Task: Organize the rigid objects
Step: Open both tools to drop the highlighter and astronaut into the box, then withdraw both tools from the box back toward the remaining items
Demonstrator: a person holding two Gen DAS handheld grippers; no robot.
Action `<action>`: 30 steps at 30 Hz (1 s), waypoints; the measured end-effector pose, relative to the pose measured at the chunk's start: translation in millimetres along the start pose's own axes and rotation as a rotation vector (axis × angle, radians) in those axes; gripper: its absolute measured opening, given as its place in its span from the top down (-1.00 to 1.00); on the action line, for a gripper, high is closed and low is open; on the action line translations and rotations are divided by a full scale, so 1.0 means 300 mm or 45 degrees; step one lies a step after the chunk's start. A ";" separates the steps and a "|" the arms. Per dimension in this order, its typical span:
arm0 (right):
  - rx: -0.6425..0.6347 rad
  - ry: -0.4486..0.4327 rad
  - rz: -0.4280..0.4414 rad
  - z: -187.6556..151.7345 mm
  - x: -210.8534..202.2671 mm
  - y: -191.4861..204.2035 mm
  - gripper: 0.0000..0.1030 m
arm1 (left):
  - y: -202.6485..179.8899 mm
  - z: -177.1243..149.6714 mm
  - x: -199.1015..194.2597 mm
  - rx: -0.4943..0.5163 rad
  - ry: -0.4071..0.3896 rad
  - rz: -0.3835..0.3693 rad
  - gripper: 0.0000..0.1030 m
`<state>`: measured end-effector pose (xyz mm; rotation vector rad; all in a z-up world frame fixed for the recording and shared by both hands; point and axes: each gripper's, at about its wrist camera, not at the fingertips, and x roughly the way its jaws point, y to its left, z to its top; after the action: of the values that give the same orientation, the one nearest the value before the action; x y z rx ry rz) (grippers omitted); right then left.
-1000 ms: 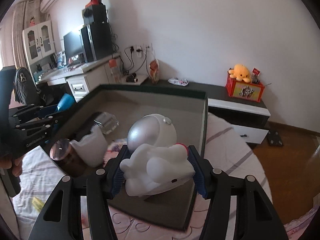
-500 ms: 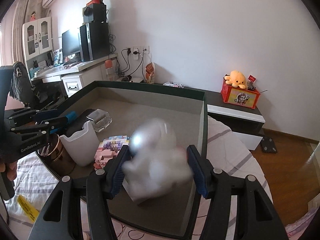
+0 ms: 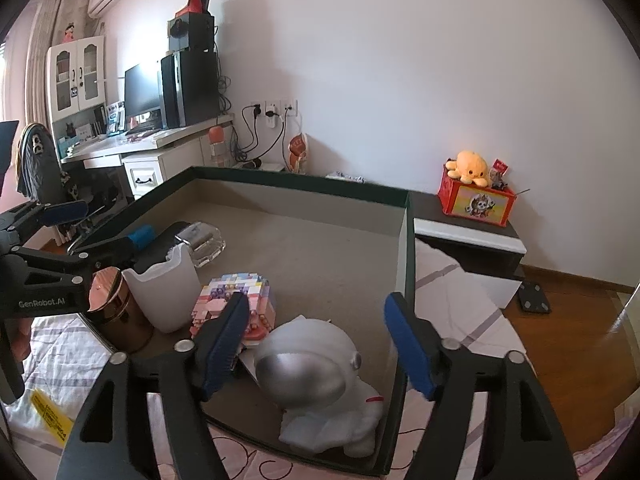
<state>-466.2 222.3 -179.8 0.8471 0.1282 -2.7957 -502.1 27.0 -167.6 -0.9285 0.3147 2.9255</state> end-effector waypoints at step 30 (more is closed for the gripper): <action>0.025 -0.254 -0.050 -0.038 -0.626 0.183 -1.00 | 0.040 -0.156 -0.754 -0.089 -0.375 -0.008 -1.00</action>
<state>-295.2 204.6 -85.8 0.5704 0.0858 -2.9027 -292.2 7.3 -72.6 -0.4906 0.1926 3.0259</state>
